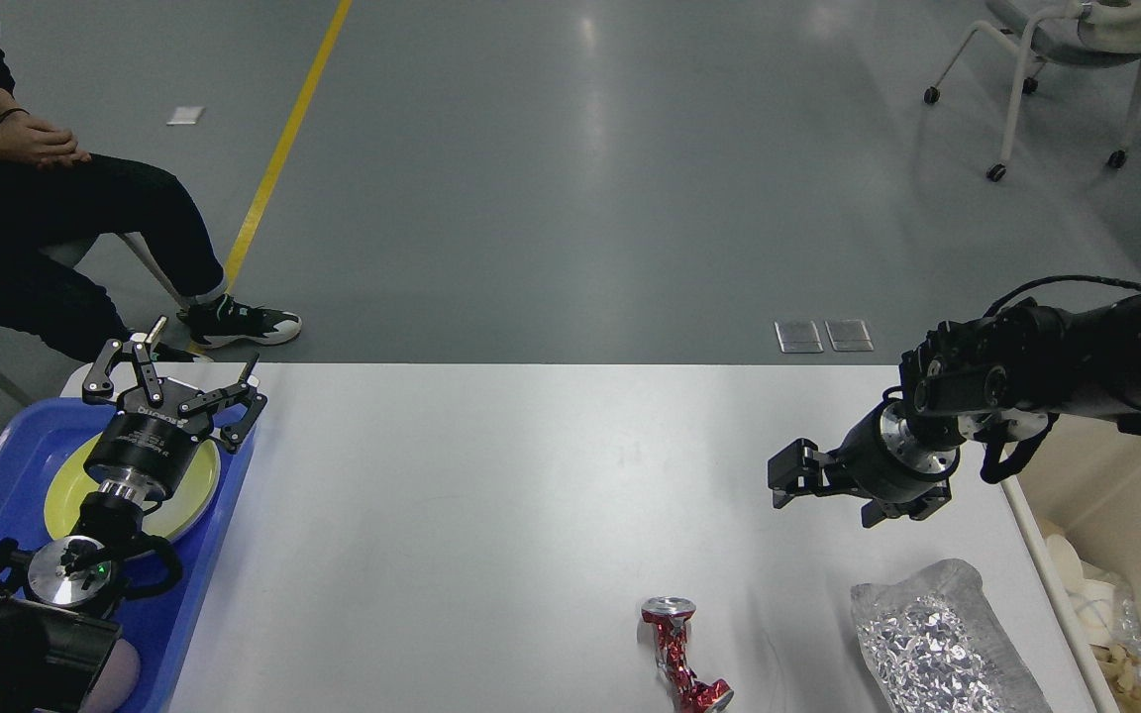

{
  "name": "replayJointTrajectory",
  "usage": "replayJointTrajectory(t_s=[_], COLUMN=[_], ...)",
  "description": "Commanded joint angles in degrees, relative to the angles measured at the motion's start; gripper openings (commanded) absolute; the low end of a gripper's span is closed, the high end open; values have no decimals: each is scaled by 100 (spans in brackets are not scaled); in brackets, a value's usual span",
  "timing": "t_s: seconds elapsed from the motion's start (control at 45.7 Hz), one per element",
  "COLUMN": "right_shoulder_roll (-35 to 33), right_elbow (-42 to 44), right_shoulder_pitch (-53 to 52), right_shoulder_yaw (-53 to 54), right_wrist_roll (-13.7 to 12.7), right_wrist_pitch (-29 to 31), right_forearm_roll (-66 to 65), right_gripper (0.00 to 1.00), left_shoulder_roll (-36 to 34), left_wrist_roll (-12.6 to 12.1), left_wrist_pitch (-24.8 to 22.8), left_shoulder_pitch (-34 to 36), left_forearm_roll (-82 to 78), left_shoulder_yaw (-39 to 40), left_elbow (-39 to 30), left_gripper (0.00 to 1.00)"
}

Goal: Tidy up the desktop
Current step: 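Move the right gripper down to the crumpled foil wrapper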

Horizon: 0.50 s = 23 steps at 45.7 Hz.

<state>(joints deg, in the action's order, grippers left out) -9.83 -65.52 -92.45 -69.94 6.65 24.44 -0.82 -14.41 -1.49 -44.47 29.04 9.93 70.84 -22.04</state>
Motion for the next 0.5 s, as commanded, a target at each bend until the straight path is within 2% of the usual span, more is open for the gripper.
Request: replayJointTrajectory(t_s=[0.0, 0.284, 0.481], right_shoulder_roll=[51, 200, 209], right_elbow=[-127, -611, -409], right_shoulder_pitch=[60, 254, 859], right_shoulder_yaw=[-2, -19, -72], right_wrist_roll=[3, 3, -23], right_wrist_pitch=[-44, 17, 79], right_forearm_roll=[-444, -1553, -1676], right_gripper=[100, 100, 100], left_shoulder_roll=[-1, -1, -1], left_wrist_roll=[0, 0, 0], left_wrist_pitch=[0, 0, 0], left_shoulder_pitch=[5, 5, 5], left_forearm_roll=[0, 0, 0], left_shoulder_yaw=[0, 0, 9], left_elbow=[-2, -2, -2], left_gripper=[97, 97, 96])
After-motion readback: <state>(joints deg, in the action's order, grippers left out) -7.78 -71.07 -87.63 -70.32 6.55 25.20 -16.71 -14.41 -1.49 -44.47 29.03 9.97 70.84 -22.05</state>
